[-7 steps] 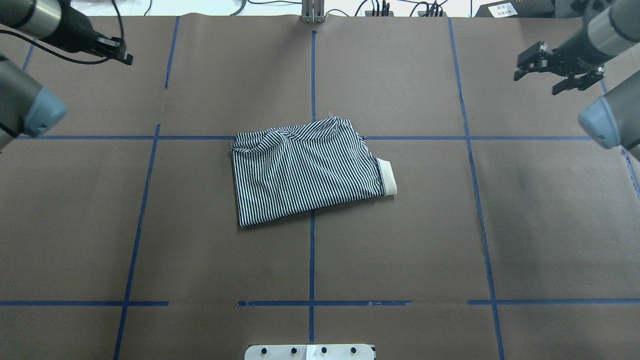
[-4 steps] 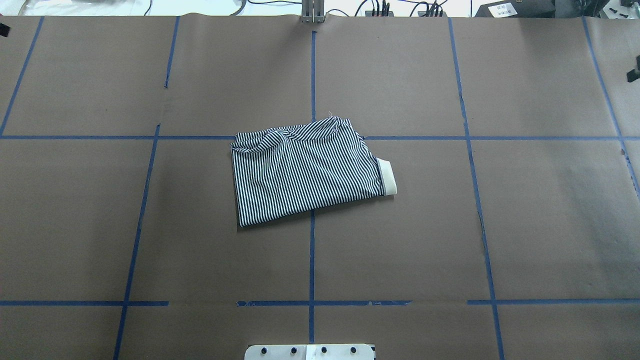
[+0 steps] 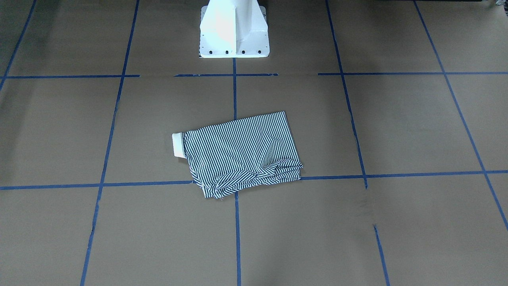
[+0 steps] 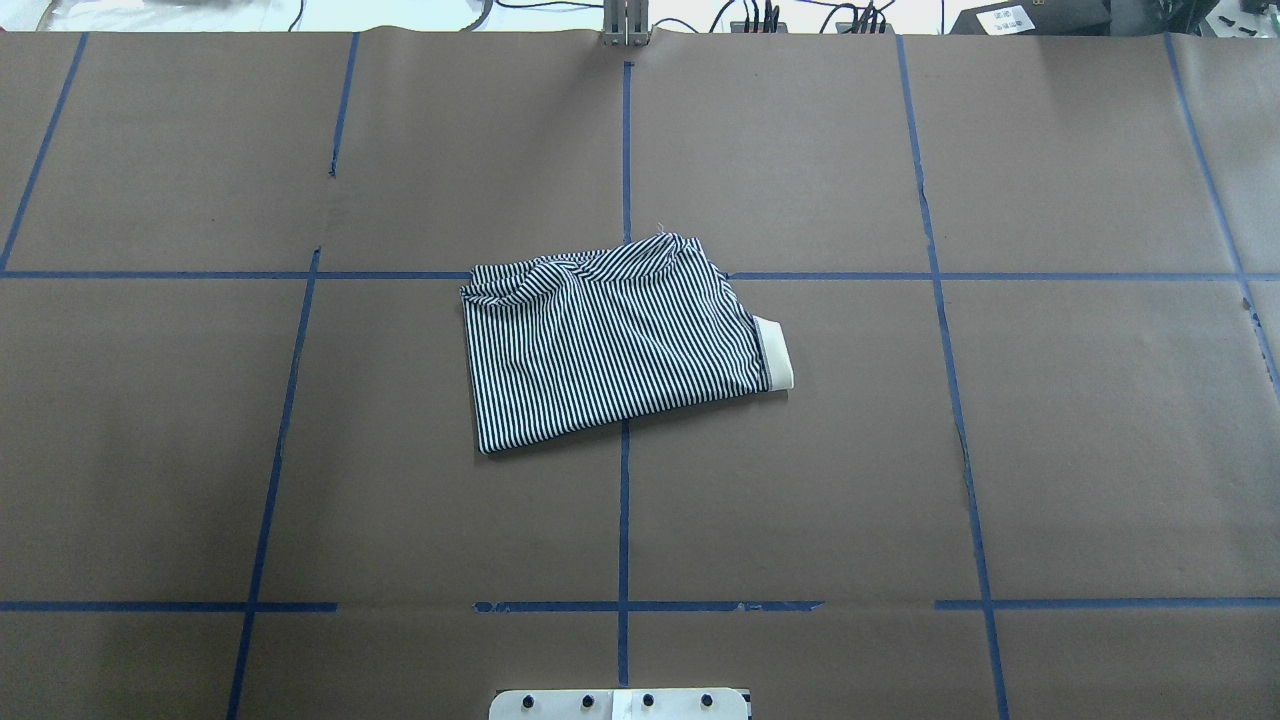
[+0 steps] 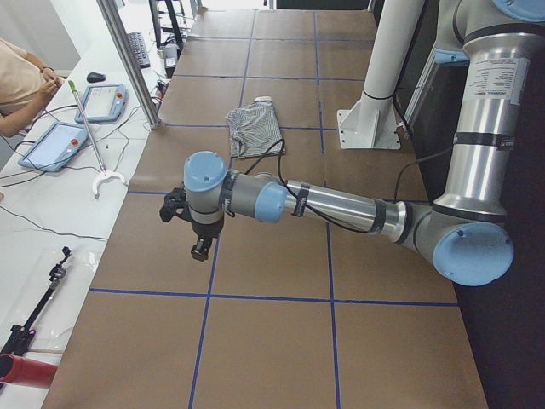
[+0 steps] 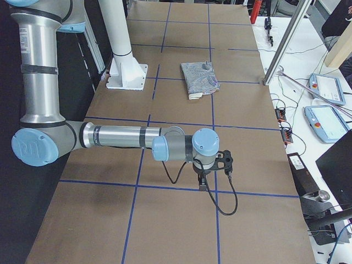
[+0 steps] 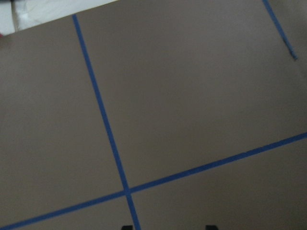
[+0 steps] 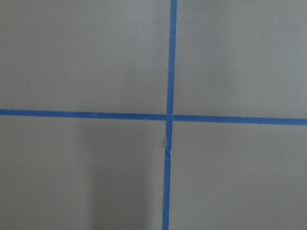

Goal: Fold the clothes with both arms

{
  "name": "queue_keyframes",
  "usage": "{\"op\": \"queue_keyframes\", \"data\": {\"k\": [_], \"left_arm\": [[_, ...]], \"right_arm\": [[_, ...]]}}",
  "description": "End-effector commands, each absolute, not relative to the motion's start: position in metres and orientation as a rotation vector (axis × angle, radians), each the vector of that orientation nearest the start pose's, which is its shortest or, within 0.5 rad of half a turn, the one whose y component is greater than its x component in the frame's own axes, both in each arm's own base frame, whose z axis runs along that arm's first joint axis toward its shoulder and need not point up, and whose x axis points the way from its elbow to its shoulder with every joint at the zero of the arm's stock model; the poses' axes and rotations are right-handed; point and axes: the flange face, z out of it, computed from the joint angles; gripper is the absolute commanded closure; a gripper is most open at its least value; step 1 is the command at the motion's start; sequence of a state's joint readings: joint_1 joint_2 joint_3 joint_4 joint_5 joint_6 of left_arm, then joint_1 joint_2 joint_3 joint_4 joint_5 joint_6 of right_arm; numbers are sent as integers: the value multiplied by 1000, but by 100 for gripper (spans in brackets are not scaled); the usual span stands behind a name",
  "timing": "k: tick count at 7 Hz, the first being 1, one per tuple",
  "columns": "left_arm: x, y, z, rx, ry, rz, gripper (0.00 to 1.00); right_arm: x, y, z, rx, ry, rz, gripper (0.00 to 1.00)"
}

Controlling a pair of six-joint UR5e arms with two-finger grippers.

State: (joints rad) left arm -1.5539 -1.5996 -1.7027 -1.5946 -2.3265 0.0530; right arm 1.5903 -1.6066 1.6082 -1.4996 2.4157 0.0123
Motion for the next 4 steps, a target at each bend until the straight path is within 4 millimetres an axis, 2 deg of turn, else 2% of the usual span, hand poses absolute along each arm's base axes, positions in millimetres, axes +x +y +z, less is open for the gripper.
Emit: {"op": "queue_keyframes", "data": {"k": [1,4], "left_arm": [[-66,-476,617,119,674,105,0],[-66,-478,621,135,640,104,0]], "right_arm": [[70,-469,653,60,-840,4,0],[69,-468,655,63,-838,-3,0]]}}
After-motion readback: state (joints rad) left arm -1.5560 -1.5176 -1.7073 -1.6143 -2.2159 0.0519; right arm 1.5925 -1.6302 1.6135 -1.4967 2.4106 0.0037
